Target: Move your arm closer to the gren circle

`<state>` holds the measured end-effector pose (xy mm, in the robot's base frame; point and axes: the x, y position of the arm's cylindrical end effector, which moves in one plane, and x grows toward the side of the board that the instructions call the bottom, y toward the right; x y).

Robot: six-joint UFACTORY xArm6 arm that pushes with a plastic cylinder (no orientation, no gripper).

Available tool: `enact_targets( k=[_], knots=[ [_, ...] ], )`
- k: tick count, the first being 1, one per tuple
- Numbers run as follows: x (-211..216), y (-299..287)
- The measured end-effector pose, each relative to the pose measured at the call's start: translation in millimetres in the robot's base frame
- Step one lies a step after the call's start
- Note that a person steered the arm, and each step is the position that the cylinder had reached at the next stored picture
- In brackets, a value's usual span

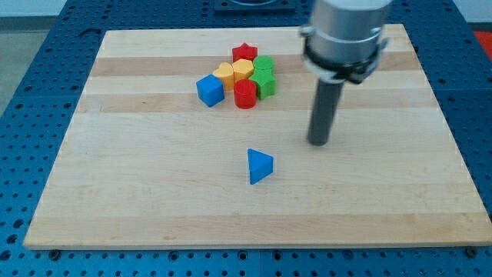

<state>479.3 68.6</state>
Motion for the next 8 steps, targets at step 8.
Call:
enact_targets(
  k=[8],
  knots=[
    [-59,-1]
  ],
)
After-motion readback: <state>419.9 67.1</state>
